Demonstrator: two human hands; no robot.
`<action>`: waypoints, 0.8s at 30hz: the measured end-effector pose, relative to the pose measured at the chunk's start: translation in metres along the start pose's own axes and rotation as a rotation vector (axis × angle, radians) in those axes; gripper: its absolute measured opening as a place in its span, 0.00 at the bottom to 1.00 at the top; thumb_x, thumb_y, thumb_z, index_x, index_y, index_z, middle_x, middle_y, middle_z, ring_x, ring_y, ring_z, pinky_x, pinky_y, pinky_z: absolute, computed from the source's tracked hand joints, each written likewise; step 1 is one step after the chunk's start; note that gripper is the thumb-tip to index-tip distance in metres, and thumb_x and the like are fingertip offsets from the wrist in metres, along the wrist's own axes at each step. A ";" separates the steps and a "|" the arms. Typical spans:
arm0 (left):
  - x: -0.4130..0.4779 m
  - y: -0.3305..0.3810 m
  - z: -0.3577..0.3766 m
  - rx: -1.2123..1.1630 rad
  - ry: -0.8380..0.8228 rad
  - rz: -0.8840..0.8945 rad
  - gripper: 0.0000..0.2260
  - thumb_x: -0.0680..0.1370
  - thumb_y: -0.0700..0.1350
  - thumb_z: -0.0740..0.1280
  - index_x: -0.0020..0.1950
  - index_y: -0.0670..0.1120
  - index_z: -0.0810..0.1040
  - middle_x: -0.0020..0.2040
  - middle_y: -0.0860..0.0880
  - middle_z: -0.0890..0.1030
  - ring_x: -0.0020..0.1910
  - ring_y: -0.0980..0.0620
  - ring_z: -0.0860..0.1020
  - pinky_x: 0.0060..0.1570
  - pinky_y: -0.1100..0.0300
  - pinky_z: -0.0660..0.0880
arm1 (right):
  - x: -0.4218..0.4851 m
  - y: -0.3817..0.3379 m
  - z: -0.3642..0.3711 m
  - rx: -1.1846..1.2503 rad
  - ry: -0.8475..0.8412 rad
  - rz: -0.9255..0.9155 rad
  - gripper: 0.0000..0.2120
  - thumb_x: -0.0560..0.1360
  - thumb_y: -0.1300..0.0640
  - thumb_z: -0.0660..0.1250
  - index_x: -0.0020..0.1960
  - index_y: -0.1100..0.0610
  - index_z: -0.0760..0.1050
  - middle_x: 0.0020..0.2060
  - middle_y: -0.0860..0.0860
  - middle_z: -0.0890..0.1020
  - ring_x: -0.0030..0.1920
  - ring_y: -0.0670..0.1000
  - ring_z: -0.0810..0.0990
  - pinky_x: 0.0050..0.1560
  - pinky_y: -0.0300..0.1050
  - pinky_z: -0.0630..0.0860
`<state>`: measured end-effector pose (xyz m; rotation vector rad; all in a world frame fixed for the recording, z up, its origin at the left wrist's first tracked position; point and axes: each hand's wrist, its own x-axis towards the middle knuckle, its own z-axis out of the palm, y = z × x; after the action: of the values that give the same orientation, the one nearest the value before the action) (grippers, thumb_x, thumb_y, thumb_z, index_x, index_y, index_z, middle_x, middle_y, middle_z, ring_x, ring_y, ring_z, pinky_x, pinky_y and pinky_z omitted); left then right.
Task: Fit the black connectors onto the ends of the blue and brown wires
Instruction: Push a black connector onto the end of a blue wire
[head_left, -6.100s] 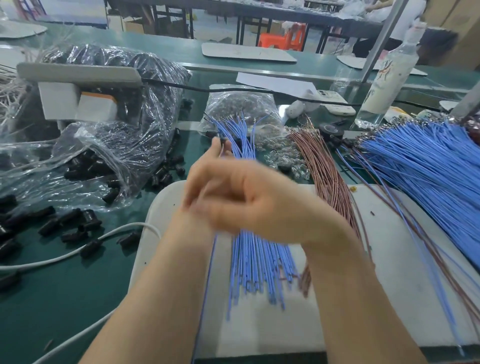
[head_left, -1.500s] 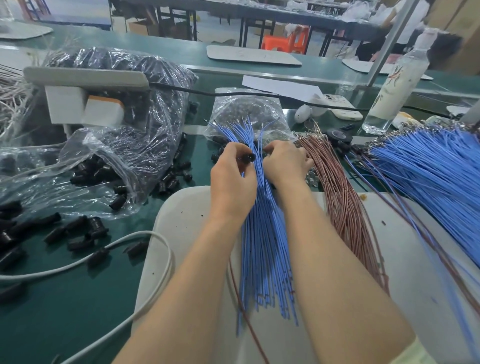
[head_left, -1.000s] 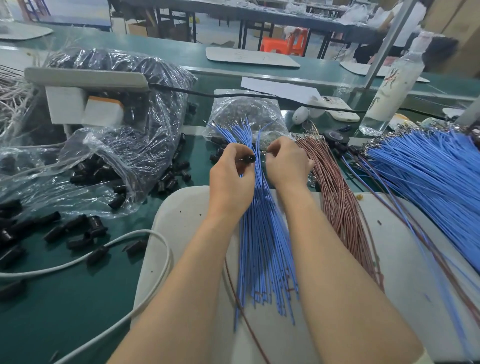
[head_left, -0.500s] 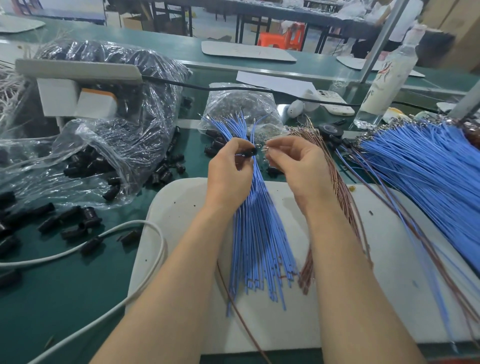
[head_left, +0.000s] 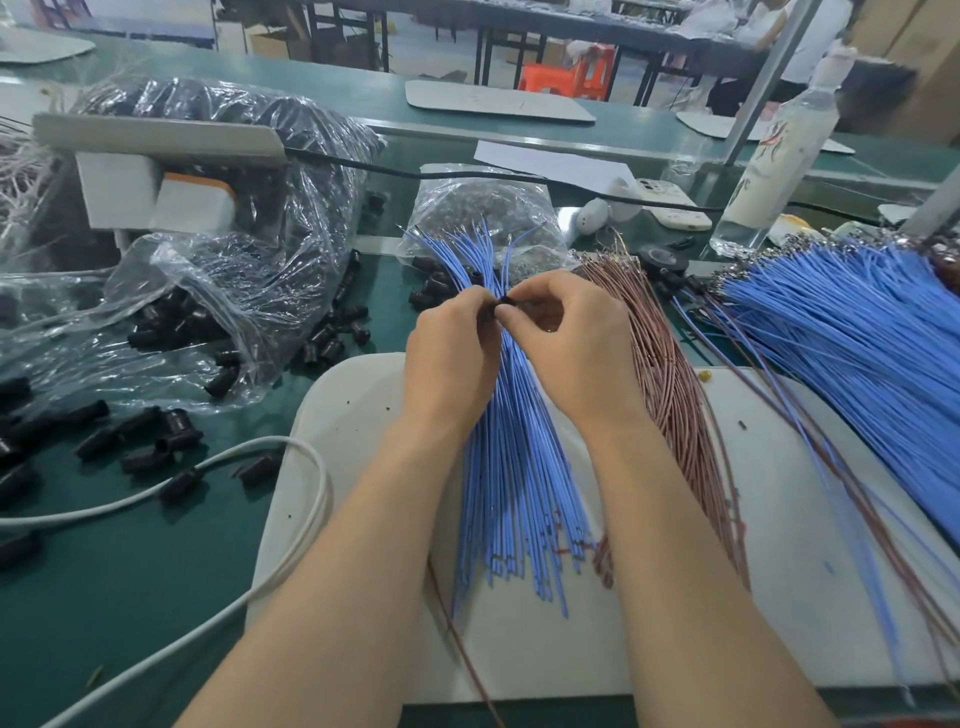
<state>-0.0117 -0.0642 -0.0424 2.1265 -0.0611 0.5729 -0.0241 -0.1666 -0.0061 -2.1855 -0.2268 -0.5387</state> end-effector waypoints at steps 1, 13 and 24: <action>0.000 0.001 -0.001 -0.001 0.007 -0.003 0.06 0.77 0.40 0.62 0.47 0.43 0.79 0.38 0.46 0.81 0.40 0.43 0.77 0.43 0.50 0.75 | 0.000 -0.001 -0.001 0.015 -0.018 0.006 0.05 0.71 0.61 0.72 0.48 0.59 0.81 0.39 0.49 0.82 0.39 0.44 0.80 0.46 0.32 0.75; 0.001 0.002 0.000 -0.030 -0.009 -0.050 0.07 0.79 0.41 0.62 0.48 0.43 0.79 0.43 0.44 0.83 0.47 0.44 0.81 0.49 0.48 0.76 | 0.003 -0.004 -0.017 0.220 -0.044 0.076 0.04 0.74 0.64 0.70 0.46 0.57 0.80 0.40 0.51 0.84 0.43 0.47 0.83 0.50 0.41 0.79; -0.002 0.005 -0.003 0.070 0.007 0.012 0.08 0.79 0.40 0.60 0.47 0.42 0.79 0.40 0.43 0.81 0.41 0.39 0.76 0.44 0.46 0.73 | 0.000 -0.006 -0.011 -0.004 0.011 -0.051 0.04 0.74 0.64 0.69 0.46 0.59 0.82 0.35 0.46 0.80 0.37 0.43 0.80 0.46 0.32 0.75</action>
<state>-0.0155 -0.0654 -0.0377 2.1932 -0.0508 0.5978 -0.0289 -0.1714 0.0038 -2.1854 -0.2763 -0.5802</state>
